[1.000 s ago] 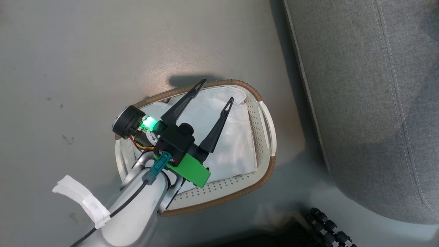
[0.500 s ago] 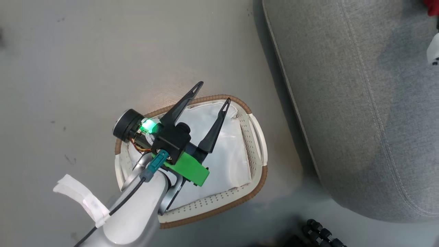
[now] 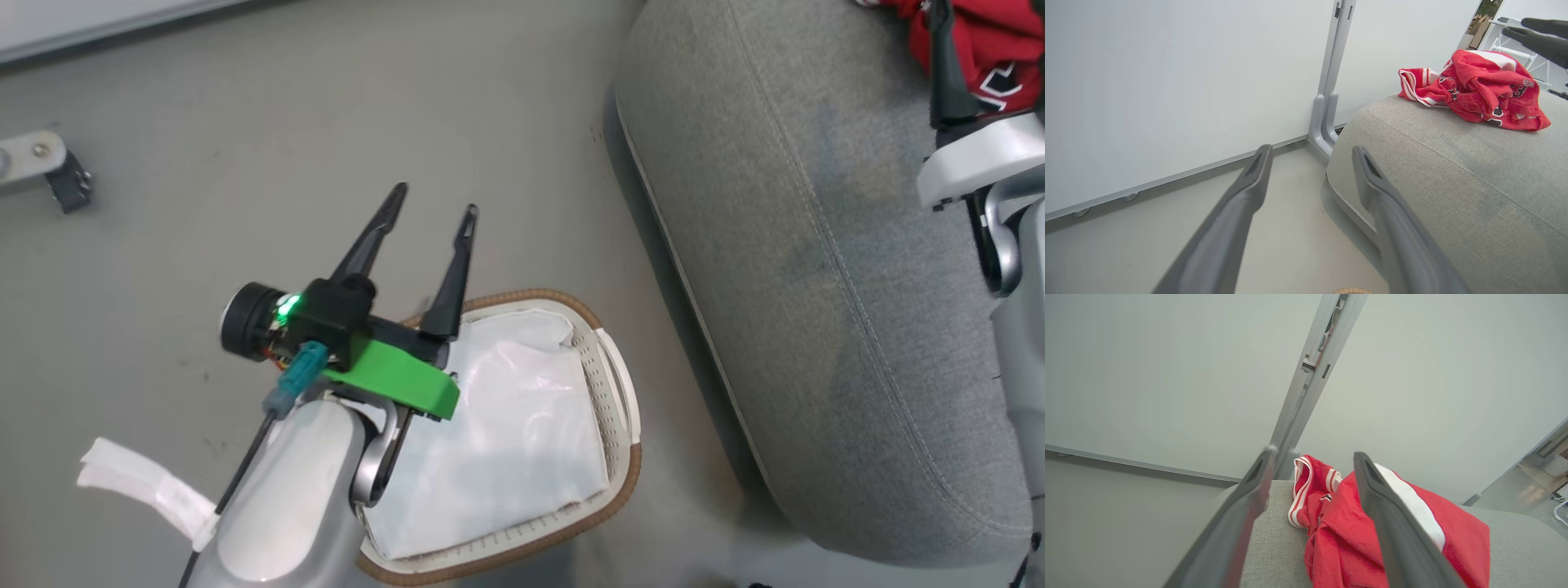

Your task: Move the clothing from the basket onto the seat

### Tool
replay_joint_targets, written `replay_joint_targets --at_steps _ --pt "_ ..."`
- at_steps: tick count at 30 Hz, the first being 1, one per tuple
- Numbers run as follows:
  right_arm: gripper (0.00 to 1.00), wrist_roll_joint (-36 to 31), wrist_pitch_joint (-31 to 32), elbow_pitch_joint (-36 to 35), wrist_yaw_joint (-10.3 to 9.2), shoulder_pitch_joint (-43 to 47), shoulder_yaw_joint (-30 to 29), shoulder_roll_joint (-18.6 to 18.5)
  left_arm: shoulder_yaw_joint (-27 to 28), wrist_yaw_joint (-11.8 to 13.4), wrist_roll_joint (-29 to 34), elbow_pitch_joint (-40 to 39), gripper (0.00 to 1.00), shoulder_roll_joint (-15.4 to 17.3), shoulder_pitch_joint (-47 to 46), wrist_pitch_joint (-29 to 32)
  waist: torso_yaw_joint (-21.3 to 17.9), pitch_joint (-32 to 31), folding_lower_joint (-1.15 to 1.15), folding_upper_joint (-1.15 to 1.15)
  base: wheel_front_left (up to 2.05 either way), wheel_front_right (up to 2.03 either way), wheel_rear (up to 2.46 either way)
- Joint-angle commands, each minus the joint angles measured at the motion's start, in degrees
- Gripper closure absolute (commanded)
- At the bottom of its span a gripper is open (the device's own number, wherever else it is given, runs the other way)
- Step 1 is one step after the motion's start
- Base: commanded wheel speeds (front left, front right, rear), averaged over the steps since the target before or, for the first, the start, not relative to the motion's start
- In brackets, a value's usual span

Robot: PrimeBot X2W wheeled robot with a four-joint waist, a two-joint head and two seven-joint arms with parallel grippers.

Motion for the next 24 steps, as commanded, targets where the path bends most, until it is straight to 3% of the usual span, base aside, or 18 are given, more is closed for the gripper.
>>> replay_joint_targets --at_steps 1,15,24 --pt "0.0 0.8 -0.1 -0.2 -0.08 2.0 -0.3 0.5 1.4 0.5 -0.3 0.2 0.0 -0.2 1.7 -0.2 2.2 -4.9 0.0 0.0 0.0 0.0 0.0" --pt "0.0 3.3 -0.1 0.5 -0.08 15.6 1.3 12.5 18.4 0.0 -0.3 1.7 0.0 -2.4 15.1 -0.1 7.0 -14.8 0.0 0.0 0.0 0.0 0.0" --pt "0.0 7.0 -0.2 -5.7 -0.08 25.5 3.3 13.7 22.1 -1.3 0.9 1.9 0.0 -3.5 21.0 -0.1 10.3 -18.8 0.0 0.0 0.0 0.0 0.0"
